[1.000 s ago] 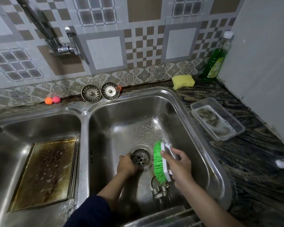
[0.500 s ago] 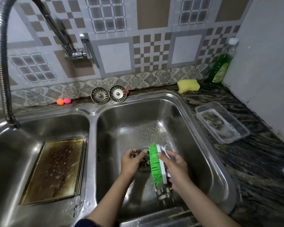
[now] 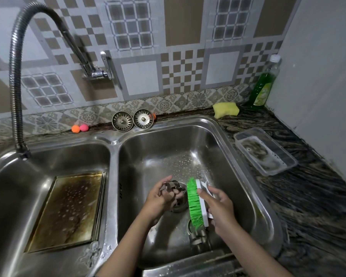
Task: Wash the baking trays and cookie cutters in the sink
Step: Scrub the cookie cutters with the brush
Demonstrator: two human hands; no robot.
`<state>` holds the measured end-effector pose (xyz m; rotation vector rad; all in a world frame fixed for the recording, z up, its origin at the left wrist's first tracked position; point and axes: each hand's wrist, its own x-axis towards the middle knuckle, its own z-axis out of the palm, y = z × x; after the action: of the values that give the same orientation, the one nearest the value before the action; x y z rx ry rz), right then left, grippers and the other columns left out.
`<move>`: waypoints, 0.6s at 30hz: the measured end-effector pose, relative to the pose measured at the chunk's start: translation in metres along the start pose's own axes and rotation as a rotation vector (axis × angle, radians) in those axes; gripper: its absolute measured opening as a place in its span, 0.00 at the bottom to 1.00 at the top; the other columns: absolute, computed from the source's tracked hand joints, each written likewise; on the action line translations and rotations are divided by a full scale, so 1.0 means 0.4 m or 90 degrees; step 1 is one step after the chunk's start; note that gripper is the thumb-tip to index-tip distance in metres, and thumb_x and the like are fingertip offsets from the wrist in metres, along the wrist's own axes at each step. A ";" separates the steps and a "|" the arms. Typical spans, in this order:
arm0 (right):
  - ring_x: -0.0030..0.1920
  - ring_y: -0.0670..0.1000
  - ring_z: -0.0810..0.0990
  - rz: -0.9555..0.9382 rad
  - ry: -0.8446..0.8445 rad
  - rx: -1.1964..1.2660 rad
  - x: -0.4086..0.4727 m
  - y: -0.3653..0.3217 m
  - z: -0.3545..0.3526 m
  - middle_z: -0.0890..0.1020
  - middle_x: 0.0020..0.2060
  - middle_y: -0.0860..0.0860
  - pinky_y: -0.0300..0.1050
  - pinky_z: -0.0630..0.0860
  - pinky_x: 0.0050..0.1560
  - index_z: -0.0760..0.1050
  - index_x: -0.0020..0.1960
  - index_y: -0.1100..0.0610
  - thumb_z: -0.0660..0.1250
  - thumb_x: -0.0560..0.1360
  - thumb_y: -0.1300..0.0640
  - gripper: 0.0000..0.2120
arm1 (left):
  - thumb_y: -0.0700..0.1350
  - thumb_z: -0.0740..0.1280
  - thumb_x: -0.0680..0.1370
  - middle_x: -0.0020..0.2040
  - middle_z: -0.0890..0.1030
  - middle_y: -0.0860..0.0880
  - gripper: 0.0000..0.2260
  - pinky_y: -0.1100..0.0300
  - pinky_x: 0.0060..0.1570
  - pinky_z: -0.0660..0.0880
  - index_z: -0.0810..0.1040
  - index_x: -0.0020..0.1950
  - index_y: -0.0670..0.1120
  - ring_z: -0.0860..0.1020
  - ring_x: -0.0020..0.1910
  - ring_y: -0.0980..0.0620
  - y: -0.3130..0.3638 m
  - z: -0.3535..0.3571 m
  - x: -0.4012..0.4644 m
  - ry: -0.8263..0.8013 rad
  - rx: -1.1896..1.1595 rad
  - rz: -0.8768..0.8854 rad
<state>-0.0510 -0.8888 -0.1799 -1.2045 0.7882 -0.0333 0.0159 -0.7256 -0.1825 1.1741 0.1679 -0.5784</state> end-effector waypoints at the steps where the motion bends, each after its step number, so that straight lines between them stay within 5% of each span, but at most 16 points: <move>1: 0.40 0.54 0.83 -0.001 -0.003 0.001 -0.003 -0.003 0.000 0.84 0.44 0.55 0.45 0.77 0.35 0.77 0.53 0.50 0.77 0.67 0.56 0.16 | 0.27 0.59 0.77 0.45 0.82 0.41 0.19 0.64 0.34 0.79 0.73 0.62 0.45 0.85 0.40 0.47 0.000 -0.003 0.000 0.001 0.005 0.002; 8: 0.32 0.49 0.80 -0.010 -0.016 -0.005 -0.005 -0.005 -0.003 0.85 0.43 0.56 0.43 0.75 0.34 0.77 0.53 0.50 0.77 0.67 0.56 0.16 | 0.32 0.64 0.77 0.35 0.79 0.45 0.09 0.66 0.25 0.74 0.79 0.51 0.43 0.76 0.25 0.56 0.007 -0.023 -0.003 0.083 0.161 0.047; 10: 0.28 0.46 0.78 -0.016 -0.021 -0.006 -0.006 -0.006 -0.004 0.84 0.43 0.56 0.42 0.75 0.33 0.77 0.53 0.50 0.77 0.67 0.56 0.16 | 0.33 0.67 0.75 0.38 0.79 0.46 0.09 0.69 0.27 0.72 0.81 0.47 0.46 0.75 0.30 0.57 0.005 -0.029 -0.002 0.112 0.238 0.091; 15: 0.41 0.55 0.83 -0.040 -0.027 -0.011 -0.013 -0.006 0.000 0.85 0.44 0.56 0.46 0.78 0.37 0.78 0.52 0.50 0.77 0.67 0.56 0.16 | 0.34 0.68 0.75 0.43 0.82 0.49 0.08 0.71 0.43 0.74 0.81 0.46 0.47 0.78 0.42 0.56 0.000 -0.038 -0.004 0.135 0.228 0.148; 18: 0.43 0.55 0.85 -0.078 -0.039 -0.040 -0.021 -0.007 0.004 0.85 0.44 0.53 0.51 0.80 0.40 0.78 0.53 0.50 0.77 0.67 0.56 0.16 | 0.36 0.66 0.77 0.46 0.82 0.48 0.06 0.72 0.41 0.74 0.80 0.48 0.45 0.77 0.44 0.56 -0.003 -0.030 -0.005 0.132 0.185 0.139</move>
<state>-0.0551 -0.8852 -0.1729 -1.3056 0.6649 -0.0718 0.0157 -0.7143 -0.1872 1.5142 0.1326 -0.2925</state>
